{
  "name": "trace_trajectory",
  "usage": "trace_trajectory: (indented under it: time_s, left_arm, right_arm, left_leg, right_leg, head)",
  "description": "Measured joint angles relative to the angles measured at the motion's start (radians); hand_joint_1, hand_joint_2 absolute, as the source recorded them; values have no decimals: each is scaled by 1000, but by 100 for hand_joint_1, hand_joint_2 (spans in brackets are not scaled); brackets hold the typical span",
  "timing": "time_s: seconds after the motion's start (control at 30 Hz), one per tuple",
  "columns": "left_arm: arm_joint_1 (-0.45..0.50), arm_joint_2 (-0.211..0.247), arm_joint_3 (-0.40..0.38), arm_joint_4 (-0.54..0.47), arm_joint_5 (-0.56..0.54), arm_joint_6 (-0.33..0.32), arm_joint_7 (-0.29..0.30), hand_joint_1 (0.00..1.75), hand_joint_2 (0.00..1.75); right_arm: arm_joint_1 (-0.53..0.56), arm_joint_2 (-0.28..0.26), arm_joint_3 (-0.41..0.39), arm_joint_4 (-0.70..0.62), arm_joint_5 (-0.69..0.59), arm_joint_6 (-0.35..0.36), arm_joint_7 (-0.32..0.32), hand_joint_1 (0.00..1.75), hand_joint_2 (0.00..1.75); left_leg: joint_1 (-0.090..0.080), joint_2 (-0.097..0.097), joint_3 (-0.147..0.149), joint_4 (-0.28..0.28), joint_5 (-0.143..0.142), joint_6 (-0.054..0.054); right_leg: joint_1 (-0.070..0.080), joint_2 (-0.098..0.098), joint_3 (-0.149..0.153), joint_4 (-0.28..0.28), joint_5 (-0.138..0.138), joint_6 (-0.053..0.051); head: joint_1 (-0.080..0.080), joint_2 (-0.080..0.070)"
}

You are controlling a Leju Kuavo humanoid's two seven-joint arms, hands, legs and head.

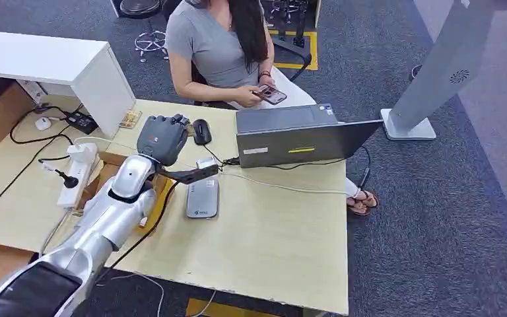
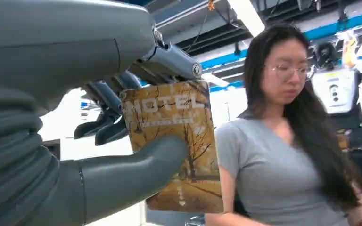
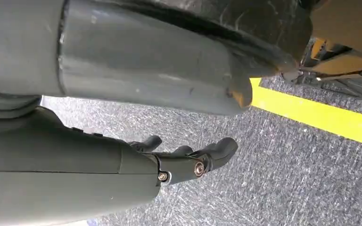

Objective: Pass the card to the sensor for recognition and then transmit it.

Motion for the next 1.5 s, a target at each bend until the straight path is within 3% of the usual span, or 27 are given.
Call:
trace_trajectory:
  time_s: [0.37,0.8,1.07,1.5]
  left_arm:
    - [1,8,3,-10,-2,4,1,175,175]
    - [-73,67,71,-27,-34,101,-38,175,175]
    - [-190,86,72,10,-82,72,-29,175,175]
    - [-228,84,72,43,-87,73,-29,175,175]
  right_arm:
    - [0,0,0,0,0,0,0,0,0]
    - [-1,0,-2,0,18,2,-11,0,0]
    - [-2,0,-15,0,21,3,-10,0,0]
    - [-6,0,-16,0,26,6,-12,0,0]
  left_leg:
    - [0,-1,0,0,0,0]
    - [0,0,0,0,0,0]
    - [0,-1,0,0,0,0]
    - [0,0,0,0,0,0]
  right_leg:
    - [0,0,0,0,0,0]
    - [0,0,-1,0,0,0]
    - [0,0,0,0,0,0]
    - [0,0,-1,0,0,0]
  head:
    - [0,0]
    - [0,0]
    - [0,0]
    - [0,0]
